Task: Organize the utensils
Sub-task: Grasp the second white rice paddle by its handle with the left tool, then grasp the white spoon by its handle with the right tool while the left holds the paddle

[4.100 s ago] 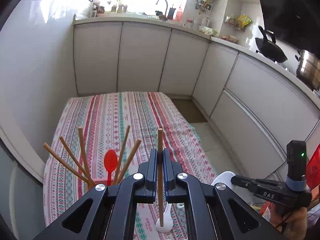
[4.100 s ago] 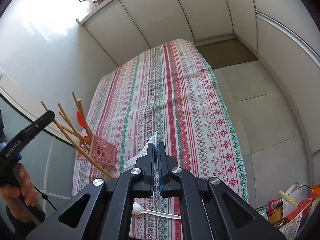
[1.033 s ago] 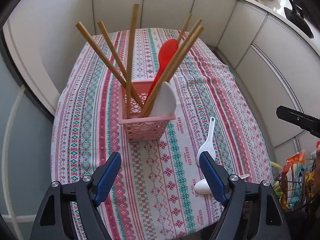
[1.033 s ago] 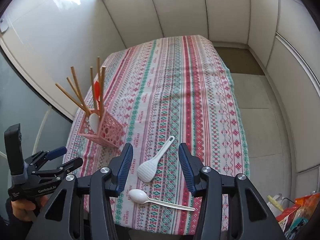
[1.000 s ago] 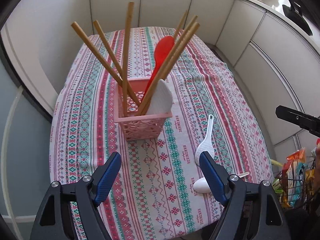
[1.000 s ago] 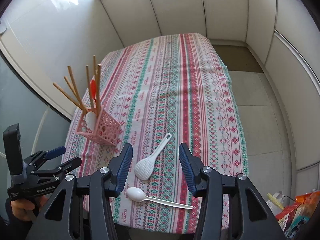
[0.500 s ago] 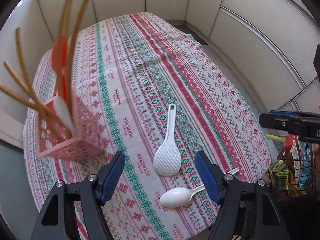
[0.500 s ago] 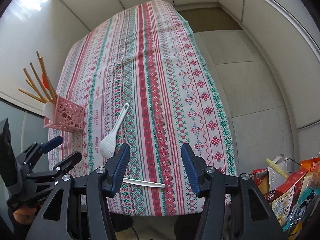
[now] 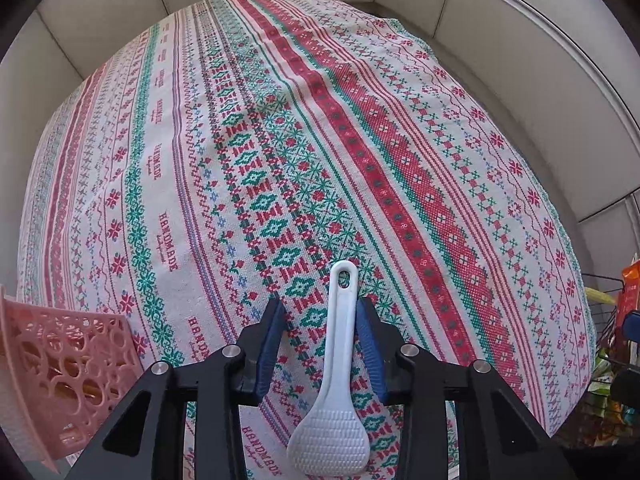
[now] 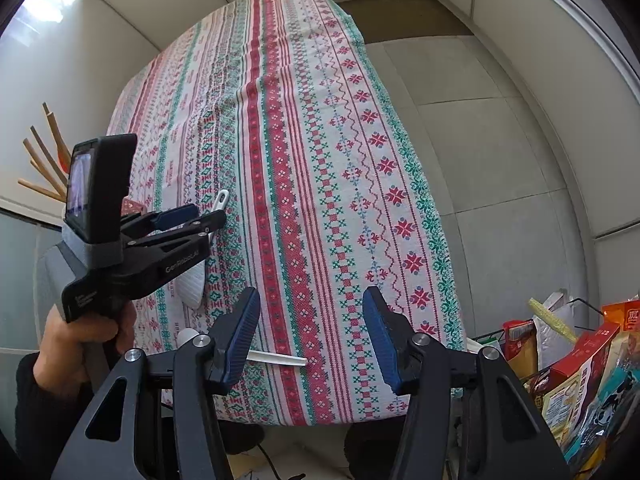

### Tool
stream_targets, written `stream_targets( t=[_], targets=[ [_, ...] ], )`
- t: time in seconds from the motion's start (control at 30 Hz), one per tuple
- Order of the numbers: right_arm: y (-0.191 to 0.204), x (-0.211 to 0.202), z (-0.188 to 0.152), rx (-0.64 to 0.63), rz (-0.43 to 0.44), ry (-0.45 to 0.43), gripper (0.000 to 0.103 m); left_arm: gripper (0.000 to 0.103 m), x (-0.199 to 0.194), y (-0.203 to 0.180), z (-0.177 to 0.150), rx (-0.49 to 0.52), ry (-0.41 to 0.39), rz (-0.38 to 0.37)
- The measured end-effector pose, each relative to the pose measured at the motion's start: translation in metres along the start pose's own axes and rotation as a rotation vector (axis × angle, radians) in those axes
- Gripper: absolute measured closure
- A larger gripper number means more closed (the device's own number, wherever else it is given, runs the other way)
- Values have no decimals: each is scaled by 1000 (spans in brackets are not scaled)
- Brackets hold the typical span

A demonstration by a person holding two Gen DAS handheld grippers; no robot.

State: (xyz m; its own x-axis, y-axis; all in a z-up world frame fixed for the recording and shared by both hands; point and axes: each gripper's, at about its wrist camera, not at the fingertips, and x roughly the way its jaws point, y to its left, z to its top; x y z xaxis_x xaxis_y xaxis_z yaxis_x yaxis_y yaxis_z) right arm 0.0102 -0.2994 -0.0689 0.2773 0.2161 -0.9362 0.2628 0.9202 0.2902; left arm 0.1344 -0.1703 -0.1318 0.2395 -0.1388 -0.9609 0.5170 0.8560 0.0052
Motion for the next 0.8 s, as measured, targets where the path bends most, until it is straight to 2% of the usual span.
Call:
stream_targets(
  t=[0.03,0.07,0.1,0.27,0.6,0.8],
  targets=[
    [0,1,0,-2,-1,2,47,72,0,0,0,1,-3,2],
    [0,1,0,-4,-2,3,47,87,-1,-1,0,4,-9,4],
    [0,2,0,-5,-3,4,47,89,-1,-1,0,9,-13,7],
    [-3,3,0,8,-5,7,47,89,-8,2,0,4,-41,7],
    [0,12,-4,43,23,54,47,89,-88,18,-32,8,-205,-3],
    [10,19,-15,85,54,98,47,89,-123,35,-57,-27,-265,-29]
  ],
)
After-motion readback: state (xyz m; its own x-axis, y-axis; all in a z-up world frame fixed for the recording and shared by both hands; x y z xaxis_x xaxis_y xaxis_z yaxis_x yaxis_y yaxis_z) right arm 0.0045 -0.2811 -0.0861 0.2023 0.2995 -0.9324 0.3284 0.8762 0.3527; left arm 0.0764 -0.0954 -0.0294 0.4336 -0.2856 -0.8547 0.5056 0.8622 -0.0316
